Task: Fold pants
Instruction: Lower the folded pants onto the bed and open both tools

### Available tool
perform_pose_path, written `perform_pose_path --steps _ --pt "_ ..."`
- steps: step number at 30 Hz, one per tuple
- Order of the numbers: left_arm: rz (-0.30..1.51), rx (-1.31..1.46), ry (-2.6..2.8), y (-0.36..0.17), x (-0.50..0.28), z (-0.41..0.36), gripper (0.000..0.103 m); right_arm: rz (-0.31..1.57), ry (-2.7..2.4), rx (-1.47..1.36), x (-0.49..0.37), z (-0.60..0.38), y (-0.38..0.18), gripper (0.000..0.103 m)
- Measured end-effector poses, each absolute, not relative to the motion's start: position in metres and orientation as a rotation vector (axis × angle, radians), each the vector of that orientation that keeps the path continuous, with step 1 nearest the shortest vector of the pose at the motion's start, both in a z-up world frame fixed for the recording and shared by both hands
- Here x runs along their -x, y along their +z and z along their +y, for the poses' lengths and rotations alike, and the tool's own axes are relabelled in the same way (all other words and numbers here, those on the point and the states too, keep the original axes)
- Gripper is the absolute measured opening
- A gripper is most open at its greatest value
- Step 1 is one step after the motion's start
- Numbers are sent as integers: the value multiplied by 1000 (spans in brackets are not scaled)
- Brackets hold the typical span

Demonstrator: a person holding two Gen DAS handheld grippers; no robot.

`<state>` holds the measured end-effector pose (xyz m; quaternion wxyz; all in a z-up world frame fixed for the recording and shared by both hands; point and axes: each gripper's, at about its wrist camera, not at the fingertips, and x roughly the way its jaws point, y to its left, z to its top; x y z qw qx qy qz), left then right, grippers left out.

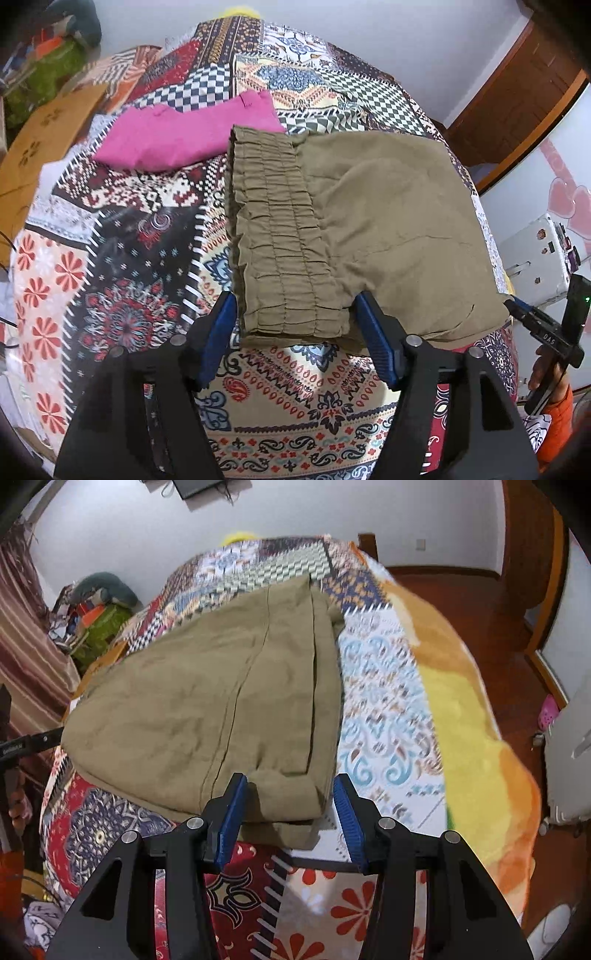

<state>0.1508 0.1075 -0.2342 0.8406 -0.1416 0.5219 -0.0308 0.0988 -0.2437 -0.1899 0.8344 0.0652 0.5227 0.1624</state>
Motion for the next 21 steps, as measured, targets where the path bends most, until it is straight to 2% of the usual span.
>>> perform_pose_path --steps 4,7,10,11,13,21 --pt "1099 314 -70 -236 -150 108 66 1130 359 -153 -97 -245 -194 43" --pt "1094 324 -74 -237 -150 108 66 1109 364 -132 -95 -242 -192 26" --pt "1072 283 -67 -234 -149 104 66 1075 359 -94 -94 -238 -188 15" --pt "1065 264 -64 -233 -148 102 66 1063 357 -83 -93 -237 -186 14" --pt "1050 220 -71 -229 -147 95 57 1039 353 -60 -91 -235 -182 13" --pt "984 83 -38 -210 -148 81 49 965 348 -23 -86 -237 -162 12"
